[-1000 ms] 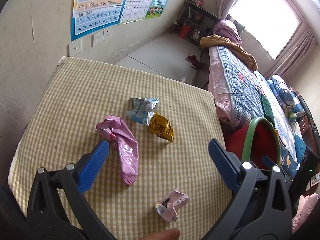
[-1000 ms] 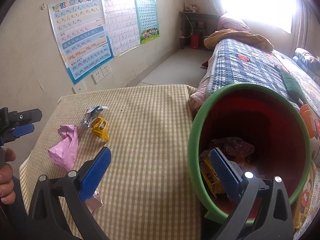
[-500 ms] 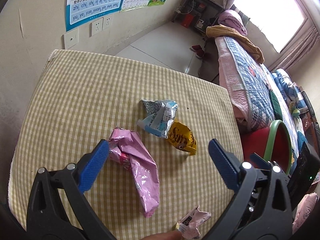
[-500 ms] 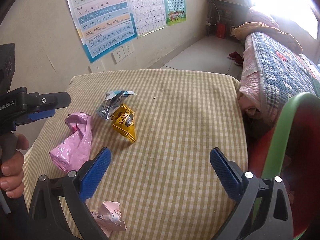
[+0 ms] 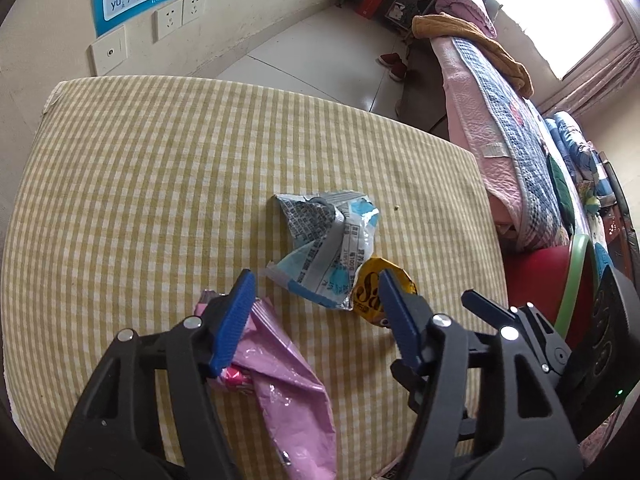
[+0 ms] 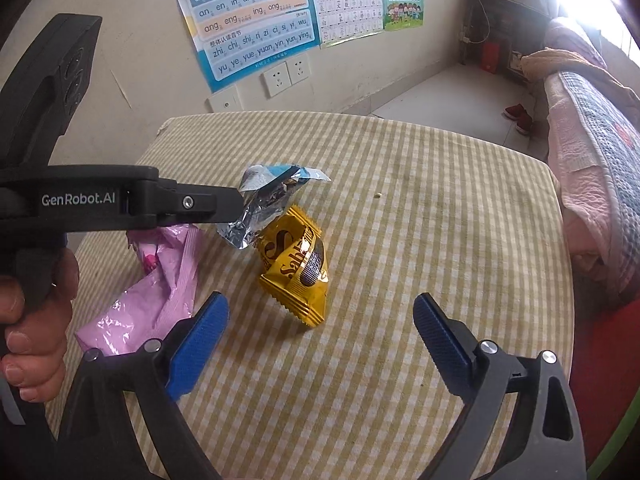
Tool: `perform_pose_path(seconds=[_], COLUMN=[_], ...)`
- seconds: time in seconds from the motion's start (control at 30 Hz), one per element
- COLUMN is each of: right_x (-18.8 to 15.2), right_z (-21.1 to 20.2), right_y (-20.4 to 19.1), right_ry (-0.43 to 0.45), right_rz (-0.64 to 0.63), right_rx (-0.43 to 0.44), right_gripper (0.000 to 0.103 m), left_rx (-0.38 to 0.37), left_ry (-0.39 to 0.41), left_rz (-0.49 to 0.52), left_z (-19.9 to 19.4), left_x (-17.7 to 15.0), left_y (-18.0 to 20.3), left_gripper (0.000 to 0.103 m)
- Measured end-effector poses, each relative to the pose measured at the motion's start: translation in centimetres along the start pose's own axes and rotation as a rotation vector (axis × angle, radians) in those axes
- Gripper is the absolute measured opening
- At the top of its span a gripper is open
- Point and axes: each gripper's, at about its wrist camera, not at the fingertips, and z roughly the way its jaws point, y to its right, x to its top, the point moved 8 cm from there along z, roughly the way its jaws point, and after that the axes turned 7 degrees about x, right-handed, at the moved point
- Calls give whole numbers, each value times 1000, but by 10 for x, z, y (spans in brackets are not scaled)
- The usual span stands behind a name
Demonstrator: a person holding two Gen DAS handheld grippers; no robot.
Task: Collect trash
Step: 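Grasp the silver-blue wrapper with the left gripper while the right gripper grasps the gold snack pack, then carry the silver wrapper and gold snack pack over the bucket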
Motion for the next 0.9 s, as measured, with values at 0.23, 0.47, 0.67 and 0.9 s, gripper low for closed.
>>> perform_pose_path(seconds=[0.23,0.47,0.67,0.9], right_x=[8,10,8,10], right_z=[16,18,7,-15], right_y=[-2,-5,-1,0], right_ry=[-11,-18,-2,28], right_rz=[-1,-12,5,13], right_rx=[22,28,29,20], right_gripper=[69,35,34,34], left_rx=[-13,-20,-43,-43], left_ry=[-26,-31,-26,-7], left_rz=[42,64,47,34], left_z=[11,13,6,-12], left_x=[2,4,3,-3], left_y=[10,16,15,12], left_gripper=[42,17,0,0])
